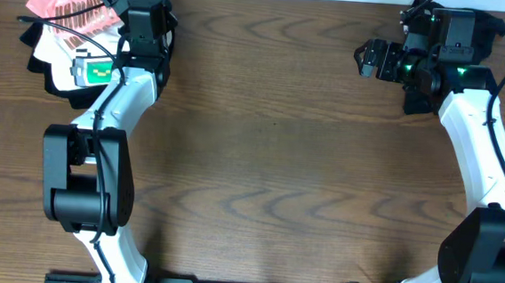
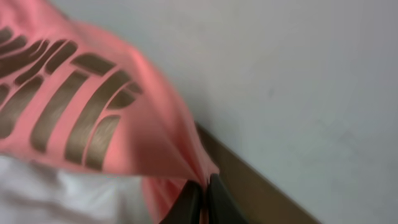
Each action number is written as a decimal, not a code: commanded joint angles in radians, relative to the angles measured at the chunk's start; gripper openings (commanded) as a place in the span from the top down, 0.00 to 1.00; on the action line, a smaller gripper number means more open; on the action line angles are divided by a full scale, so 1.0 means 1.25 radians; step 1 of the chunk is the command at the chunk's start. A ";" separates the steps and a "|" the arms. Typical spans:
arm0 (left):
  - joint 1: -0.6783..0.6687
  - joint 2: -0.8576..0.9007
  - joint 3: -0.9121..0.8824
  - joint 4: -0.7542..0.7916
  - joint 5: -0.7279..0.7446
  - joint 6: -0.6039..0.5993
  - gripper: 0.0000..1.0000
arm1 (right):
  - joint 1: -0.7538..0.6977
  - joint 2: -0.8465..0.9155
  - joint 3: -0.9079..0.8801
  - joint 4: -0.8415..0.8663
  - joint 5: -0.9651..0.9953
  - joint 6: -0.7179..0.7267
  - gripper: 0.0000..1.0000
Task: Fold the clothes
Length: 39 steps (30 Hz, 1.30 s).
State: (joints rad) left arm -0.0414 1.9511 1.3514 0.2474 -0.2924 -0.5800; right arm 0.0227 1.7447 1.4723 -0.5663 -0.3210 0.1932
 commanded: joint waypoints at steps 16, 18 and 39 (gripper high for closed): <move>-0.001 -0.081 0.020 -0.281 0.078 -0.003 0.56 | 0.005 0.007 -0.001 -0.004 0.002 -0.012 0.01; 0.001 -0.109 0.027 -0.265 0.059 0.016 0.61 | 0.005 0.007 -0.001 -0.005 0.002 -0.012 0.01; 0.142 -0.100 0.032 -0.298 0.009 0.536 0.48 | 0.014 0.007 -0.001 -0.011 0.003 -0.013 0.01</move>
State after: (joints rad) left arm 0.0803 1.7962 1.3869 -0.1368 -0.2699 0.1314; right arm 0.0299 1.7447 1.4723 -0.5793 -0.3183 0.1928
